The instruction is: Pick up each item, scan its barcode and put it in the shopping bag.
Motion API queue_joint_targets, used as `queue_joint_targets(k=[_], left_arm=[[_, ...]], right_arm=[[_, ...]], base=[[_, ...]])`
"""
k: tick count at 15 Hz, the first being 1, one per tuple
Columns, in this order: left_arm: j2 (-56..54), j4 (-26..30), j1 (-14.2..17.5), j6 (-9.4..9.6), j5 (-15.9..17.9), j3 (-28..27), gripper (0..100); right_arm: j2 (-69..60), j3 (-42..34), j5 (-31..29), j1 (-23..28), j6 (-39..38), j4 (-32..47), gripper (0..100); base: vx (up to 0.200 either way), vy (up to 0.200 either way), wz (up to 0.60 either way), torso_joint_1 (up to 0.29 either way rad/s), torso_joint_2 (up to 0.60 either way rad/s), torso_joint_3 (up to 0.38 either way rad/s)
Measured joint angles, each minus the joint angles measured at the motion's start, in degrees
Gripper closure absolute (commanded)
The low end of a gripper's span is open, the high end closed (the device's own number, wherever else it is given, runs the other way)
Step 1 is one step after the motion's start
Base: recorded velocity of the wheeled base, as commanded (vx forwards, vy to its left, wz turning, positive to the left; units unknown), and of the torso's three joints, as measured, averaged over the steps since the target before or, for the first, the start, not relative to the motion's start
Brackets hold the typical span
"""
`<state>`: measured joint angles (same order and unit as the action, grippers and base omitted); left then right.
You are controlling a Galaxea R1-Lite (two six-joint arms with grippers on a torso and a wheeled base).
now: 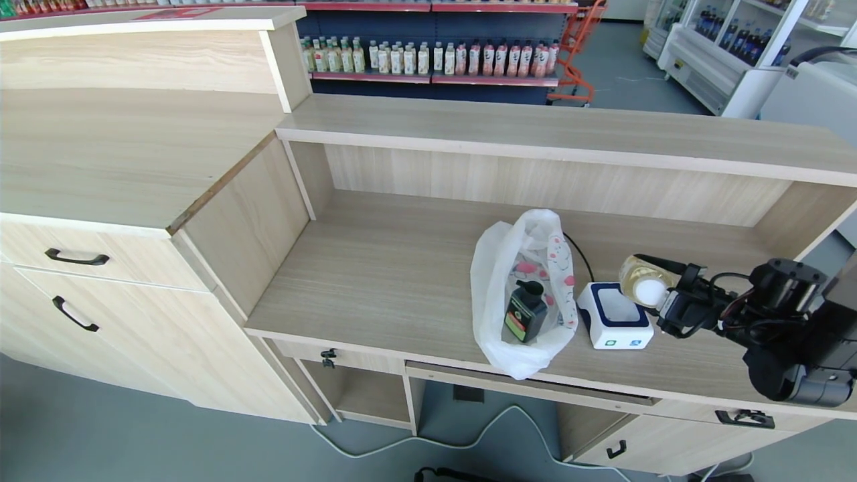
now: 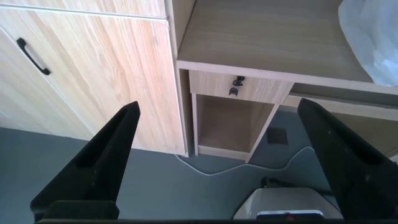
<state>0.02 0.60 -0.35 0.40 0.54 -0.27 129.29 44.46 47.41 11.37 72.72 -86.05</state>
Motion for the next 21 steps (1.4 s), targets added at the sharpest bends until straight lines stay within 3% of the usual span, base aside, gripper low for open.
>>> queue_joint_targets(k=[10, 21], left_arm=[[0.0, 0.0, 0.0, 0.02, 0.0, 0.0, 0], [0.0, 0.0, 0.0, 0.0, 0.0, 0.0, 0]], right_arm=[[4.0, 4.1, 1.1, -4.4, 0.0, -0.3, 100], [3.9, 2.4, 1.1, -3.8, 0.2, -0.2, 100]], base=[[0.0, 0.0, 0.0, 0.0, 0.0, 0.0], [0.0, 0.0, 0.0, 0.0, 0.0, 0.0]])
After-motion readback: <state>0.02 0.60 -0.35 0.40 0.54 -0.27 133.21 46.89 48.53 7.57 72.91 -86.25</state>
